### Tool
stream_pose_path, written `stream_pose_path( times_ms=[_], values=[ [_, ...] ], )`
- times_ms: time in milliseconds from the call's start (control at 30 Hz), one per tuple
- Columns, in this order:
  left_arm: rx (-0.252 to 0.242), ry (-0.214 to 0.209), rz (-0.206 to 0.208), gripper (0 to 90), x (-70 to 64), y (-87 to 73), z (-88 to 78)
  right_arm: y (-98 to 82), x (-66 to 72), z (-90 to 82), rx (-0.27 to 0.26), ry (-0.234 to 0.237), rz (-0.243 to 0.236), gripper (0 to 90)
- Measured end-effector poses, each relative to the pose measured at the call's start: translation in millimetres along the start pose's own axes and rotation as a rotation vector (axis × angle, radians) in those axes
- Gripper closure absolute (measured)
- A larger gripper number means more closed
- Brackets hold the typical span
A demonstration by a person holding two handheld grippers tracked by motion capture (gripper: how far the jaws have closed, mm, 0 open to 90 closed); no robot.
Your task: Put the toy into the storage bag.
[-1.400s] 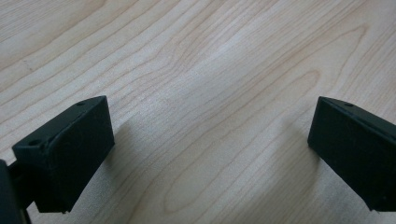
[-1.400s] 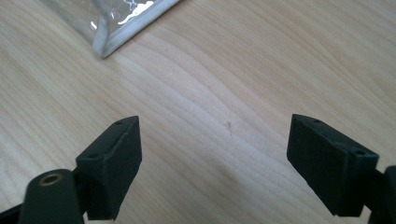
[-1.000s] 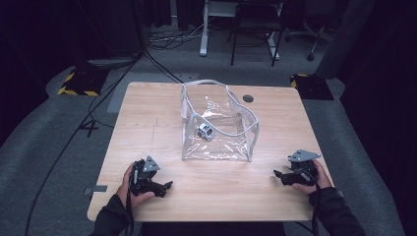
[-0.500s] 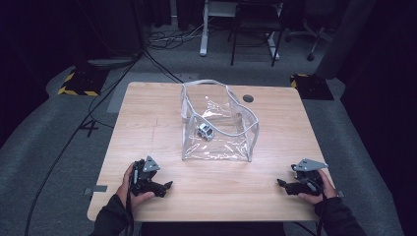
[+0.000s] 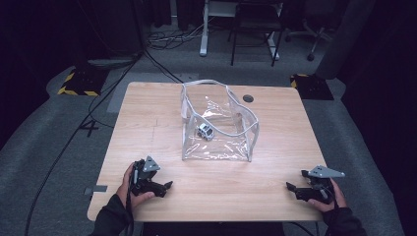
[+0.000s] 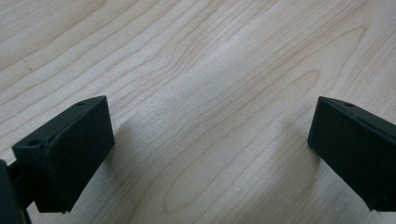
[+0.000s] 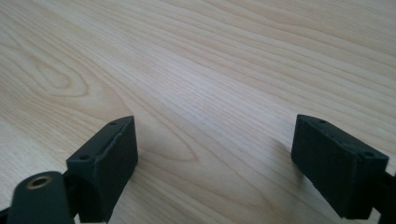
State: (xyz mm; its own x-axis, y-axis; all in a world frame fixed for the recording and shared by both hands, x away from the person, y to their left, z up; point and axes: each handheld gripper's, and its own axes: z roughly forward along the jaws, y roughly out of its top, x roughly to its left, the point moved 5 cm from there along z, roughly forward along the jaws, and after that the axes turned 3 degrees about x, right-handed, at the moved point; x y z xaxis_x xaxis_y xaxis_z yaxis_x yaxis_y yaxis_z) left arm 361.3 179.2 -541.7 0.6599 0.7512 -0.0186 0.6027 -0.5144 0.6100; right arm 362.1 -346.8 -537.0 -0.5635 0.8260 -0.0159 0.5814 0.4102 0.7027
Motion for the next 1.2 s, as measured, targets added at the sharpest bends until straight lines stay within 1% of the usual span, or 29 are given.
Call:
stream_pose_path(
  times_ms=[67, 133, 567, 733, 833, 900, 1000, 1200],
  values=[
    [0.0, 0.0, 0.0, 0.5, 0.0, 0.0, 0.0, -1.4, -3.2, -1.5, 0.001, -0.008, 0.018, 15.1],
    [0.0, 0.0, 0.0, 0.5, 0.0, 0.0, 0.0, -2.3, -5.3, -2.3, 0.002, -0.015, 0.023, 15.1],
    [0.0, -0.001, 0.002, 0.5, 0.1, 0.0, 0.0, -2.3, -5.9, -2.5, 0.004, -0.011, 0.022, 15.1],
    [-0.006, 0.005, 0.001, 0.5, 0.0, 0.0, 0.3, -2.0, -5.9, -1.9, 0.0, -0.012, 0.019, 15.1],
    [0.0, 0.003, 0.001, 0.6, 0.1, -0.1, -0.1, -2.0, -5.9, -1.9, 0.0, -0.012, 0.019, 15.1],
    [0.001, -0.004, 0.012, 0.4, 0.9, 0.4, 0.1, -2.0, -5.9, -1.9, 0.0, -0.012, 0.019, 15.1],
    [0.002, -0.01, 0.0, 0.2, 0.2, 0.5, 0.6, -2.0, -6.0, -1.9, 0.0, -0.012, 0.018, 15.1],
    [0.0, -0.01, -0.003, 0.2, 0.1, 0.8, 0.8, -2.0, -6.0, -1.9, 0.0, -0.012, 0.019, 15.1]
  ],
)
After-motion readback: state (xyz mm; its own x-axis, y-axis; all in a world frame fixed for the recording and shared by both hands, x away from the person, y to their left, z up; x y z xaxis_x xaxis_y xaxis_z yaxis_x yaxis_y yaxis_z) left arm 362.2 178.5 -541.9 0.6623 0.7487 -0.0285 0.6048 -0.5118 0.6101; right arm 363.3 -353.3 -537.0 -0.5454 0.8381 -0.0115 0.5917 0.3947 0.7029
